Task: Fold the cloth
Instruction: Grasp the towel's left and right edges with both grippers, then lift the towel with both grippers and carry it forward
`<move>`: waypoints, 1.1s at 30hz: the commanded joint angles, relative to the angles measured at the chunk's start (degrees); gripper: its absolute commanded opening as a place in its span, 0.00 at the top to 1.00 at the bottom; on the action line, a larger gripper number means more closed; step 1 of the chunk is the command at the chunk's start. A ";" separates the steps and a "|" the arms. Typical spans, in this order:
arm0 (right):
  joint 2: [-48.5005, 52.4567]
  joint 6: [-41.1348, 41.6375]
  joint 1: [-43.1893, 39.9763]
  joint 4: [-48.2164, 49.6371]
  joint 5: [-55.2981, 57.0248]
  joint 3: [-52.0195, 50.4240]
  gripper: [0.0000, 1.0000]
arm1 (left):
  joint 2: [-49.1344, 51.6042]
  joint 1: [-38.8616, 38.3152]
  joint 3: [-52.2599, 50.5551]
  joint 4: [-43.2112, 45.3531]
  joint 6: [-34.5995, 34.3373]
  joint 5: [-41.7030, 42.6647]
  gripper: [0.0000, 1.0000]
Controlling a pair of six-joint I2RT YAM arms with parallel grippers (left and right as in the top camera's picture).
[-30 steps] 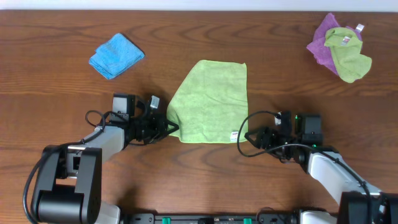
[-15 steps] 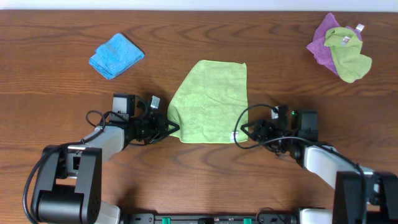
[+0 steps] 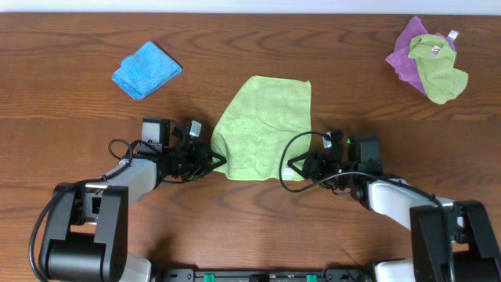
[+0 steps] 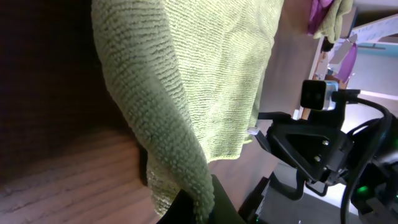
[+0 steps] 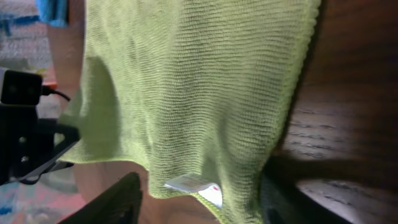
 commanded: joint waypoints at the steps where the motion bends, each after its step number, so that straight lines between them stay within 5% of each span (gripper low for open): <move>1: 2.84 0.90 0.81 -1.92 7.13 -2.43 0.43 | 0.17 0.04 -0.31 0.09 -0.04 1.05 0.94; 15: 7.17 0.87 0.81 0.39 10.62 -2.43 0.47 | 0.17 0.04 -0.31 0.07 -0.04 1.64 0.94; 21: 9.46 0.74 0.81 1.62 10.62 -2.40 0.73 | 0.20 0.04 -0.31 0.24 -0.02 2.14 0.94; 24: 9.46 0.22 0.81 2.12 10.58 -2.38 0.96 | 0.17 0.04 -0.31 0.42 -0.02 2.40 0.94; 33: 6.38 -0.22 0.74 3.30 4.17 0.52 0.99 | 0.17 0.07 0.66 3.48 -0.04 5.20 0.94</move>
